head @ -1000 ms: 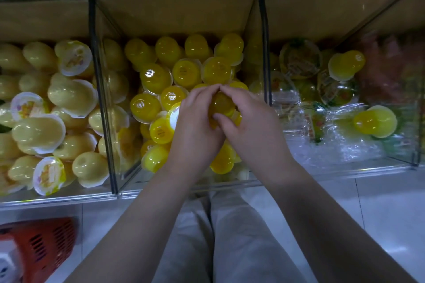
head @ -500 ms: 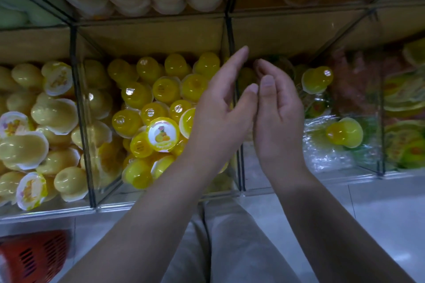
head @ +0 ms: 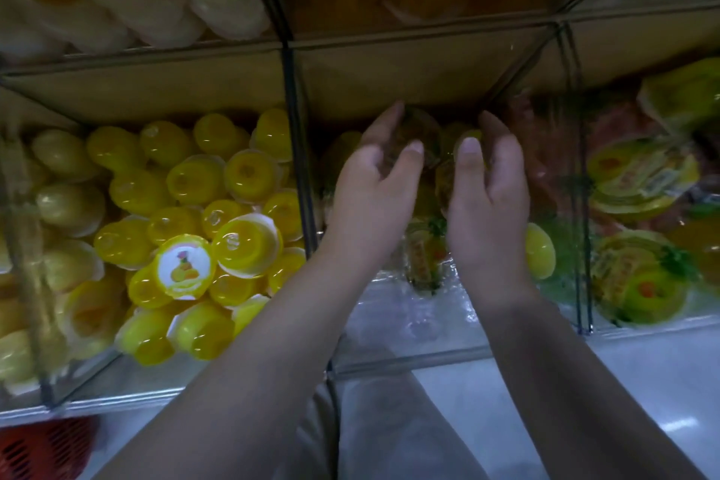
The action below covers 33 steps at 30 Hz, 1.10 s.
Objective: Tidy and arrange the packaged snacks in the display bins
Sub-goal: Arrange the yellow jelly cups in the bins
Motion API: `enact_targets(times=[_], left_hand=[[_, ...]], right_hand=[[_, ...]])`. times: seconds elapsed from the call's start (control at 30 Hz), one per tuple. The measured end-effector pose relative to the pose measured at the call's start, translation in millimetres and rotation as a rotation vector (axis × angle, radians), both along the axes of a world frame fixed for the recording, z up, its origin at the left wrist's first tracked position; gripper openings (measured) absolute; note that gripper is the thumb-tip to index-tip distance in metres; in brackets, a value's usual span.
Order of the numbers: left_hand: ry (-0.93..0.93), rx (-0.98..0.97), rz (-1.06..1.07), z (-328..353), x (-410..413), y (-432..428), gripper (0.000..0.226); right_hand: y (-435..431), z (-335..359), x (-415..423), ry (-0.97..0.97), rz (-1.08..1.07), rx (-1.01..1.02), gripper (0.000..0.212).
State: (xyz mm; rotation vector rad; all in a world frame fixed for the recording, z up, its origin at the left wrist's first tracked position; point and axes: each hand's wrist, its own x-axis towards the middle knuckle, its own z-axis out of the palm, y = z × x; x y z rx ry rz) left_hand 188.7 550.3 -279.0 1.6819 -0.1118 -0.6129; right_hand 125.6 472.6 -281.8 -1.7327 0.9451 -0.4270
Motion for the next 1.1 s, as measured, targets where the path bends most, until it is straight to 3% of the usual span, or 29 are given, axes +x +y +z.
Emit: enact_targets(times=[0.27, 0.5, 0.83, 1.1], left_hand=[[0.141, 0.123, -0.071, -24, 4, -53, 0.042], [0.165, 0.203, -0.186, -45, 11, -71, 0.053], [0.260, 0.144, -0.066, -46, 13, -65, 0.042], [0.222, 0.075, -0.125, -36, 1, -32, 0.047]], right_hand=[[-41, -34, 4, 0.113, -0.045, -0.002, 0.056], [-58, -48, 12, 0.175, -0.099, 0.172, 0.048], [-47, -47, 13, -0.062, -0.226, 0.506, 0.040], [-33, -31, 7, -0.115, -0.131, 0.448, 0.045]])
